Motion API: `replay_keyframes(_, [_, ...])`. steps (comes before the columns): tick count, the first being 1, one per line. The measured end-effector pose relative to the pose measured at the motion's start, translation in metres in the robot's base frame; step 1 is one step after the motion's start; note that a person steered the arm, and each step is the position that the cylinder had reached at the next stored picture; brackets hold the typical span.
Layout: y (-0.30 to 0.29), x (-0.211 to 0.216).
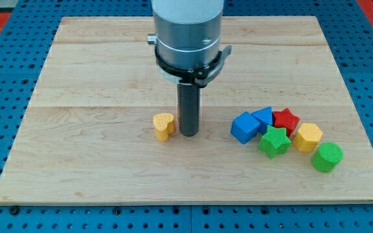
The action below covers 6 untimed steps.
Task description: Nudge the yellow heart up a bit
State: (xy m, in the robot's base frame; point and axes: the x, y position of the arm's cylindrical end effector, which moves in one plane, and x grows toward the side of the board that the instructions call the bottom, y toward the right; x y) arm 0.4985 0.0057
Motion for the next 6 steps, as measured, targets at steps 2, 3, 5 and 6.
replay_keyframes(2, [0.007,-0.065])
replay_keyframes(3, [0.007,-0.051])
replay_keyframes(5, [-0.018,0.025])
replay_keyframes(6, [-0.036,-0.031])
